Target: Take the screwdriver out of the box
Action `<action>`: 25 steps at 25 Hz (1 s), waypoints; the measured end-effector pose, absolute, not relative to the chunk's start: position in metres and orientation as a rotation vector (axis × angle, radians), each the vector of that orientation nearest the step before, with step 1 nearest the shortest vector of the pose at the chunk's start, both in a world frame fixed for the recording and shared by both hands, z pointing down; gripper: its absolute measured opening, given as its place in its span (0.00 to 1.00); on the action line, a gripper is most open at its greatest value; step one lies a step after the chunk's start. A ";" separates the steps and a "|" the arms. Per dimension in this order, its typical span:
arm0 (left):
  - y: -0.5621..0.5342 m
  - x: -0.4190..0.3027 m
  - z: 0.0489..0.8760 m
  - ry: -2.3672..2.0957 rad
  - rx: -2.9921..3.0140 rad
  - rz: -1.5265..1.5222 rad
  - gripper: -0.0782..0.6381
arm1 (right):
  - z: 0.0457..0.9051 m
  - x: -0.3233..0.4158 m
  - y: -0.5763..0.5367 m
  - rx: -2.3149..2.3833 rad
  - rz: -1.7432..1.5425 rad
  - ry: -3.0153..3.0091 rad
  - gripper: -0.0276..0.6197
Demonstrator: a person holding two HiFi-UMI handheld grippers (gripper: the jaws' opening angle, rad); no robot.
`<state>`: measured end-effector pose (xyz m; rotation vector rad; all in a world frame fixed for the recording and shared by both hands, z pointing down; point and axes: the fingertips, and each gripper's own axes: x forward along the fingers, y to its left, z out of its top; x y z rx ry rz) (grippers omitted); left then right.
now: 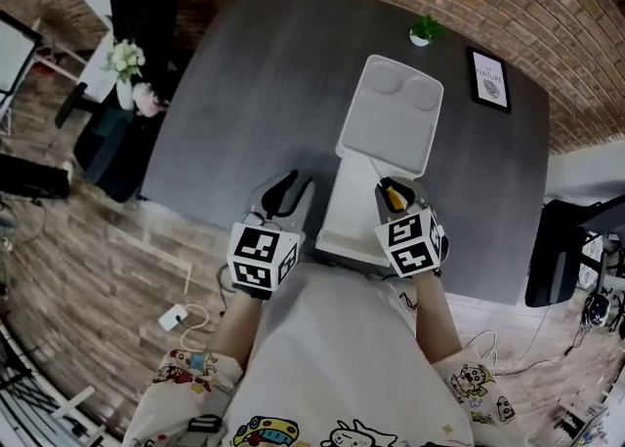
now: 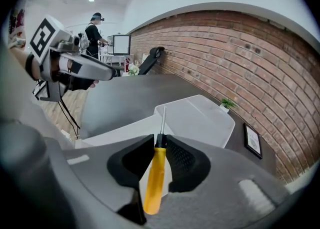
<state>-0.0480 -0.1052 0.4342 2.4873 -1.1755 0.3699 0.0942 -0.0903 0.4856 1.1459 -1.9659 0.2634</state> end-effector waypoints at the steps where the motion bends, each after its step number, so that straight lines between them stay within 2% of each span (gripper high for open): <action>1: -0.106 -0.047 0.432 -1.173 2.495 0.368 0.27 | 0.480 0.096 -0.091 1.165 0.262 -1.974 0.16; 25: -0.116 0.009 0.356 -1.026 2.735 0.222 0.19 | 0.369 0.165 -0.070 1.668 0.268 -2.142 0.16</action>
